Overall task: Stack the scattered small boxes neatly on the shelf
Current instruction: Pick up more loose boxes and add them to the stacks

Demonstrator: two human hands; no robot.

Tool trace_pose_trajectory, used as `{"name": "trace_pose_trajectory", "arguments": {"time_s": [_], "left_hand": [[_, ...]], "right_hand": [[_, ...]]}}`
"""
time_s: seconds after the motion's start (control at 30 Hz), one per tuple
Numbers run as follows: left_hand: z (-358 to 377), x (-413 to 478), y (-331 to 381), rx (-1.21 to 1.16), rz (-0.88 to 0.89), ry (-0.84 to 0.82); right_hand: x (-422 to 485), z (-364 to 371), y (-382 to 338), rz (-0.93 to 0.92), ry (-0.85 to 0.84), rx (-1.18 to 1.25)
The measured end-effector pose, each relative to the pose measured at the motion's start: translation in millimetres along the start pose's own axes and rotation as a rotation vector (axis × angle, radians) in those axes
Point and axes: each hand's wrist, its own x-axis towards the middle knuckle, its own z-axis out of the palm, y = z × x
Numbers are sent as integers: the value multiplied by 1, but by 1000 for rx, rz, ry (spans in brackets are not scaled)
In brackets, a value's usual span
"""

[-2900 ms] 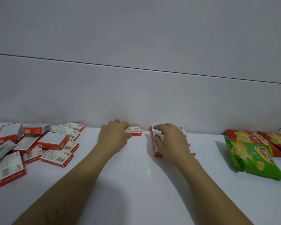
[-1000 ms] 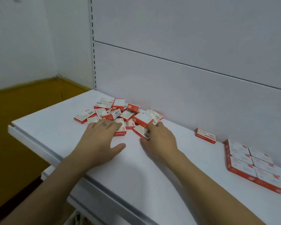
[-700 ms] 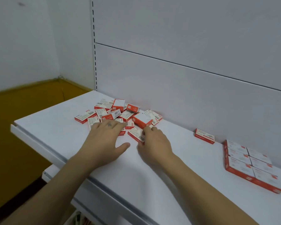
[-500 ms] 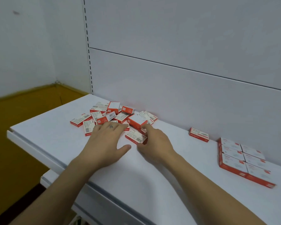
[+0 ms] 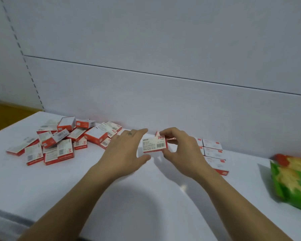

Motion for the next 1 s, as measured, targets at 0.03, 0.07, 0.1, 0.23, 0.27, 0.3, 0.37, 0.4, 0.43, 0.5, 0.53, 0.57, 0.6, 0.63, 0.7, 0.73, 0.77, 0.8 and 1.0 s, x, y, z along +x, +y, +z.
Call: {"name": "trace_pose_trajectory", "arguments": {"time_s": [0.03, 0.07, 0.1, 0.23, 0.27, 0.3, 0.37, 0.4, 0.43, 0.5, 0.53, 0.57, 0.6, 0.63, 0.7, 0.73, 0.77, 0.8, 1.0], "left_hand": [[2, 5, 8, -5, 25, -9], [4, 10, 16, -6, 48, -18], [6, 15, 23, -7, 70, -25], [14, 29, 51, -42, 132, -17], [17, 32, 58, -49, 144, -13], [20, 35, 65, -51, 157, -10], [27, 40, 78, -57, 169, -8], [30, 42, 84, -72, 165, -10], [33, 44, 89, -99, 160, -16], [40, 48, 98, -200, 147, -27], [44, 48, 102, -270, 132, -24], [48, 47, 106, -341, 109, -13], [53, 45, 110, -410, 82, 6], [59, 42, 113, -476, 62, 32], [68, 35, 118, -577, 55, 87], [70, 32, 120, -600, 59, 109], [71, 30, 120, -611, 62, 129], [72, 28, 119, -620, 61, 143], [69, 12, 112, -704, 44, 167]], "right_hand": [[-5, -9, 5, 13, 26, 9], [-9, -17, 10, 30, 48, 24], [-13, -24, 16, 52, 66, 45], [-26, -51, 35, 127, 123, 153], [-28, -56, 39, 139, 135, 179], [-31, -62, 43, 147, 147, 194], [-35, -71, 51, 153, 172, 217], [-37, -75, 55, 158, 182, 237], [-39, -78, 58, 168, 191, 262], [-42, -82, 66, 189, 213, 312], [-44, -83, 69, 197, 226, 329], [-46, -84, 73, 204, 240, 334], [-49, -84, 75, 207, 255, 329], [-50, -85, 78, 205, 271, 316], [-53, -84, 81, 208, 307, 289], [-55, -82, 81, 215, 325, 280], [-55, -81, 81, 220, 338, 279], [-56, -79, 79, 223, 346, 290], [-61, -65, 64, 252, 272, 279]]}}
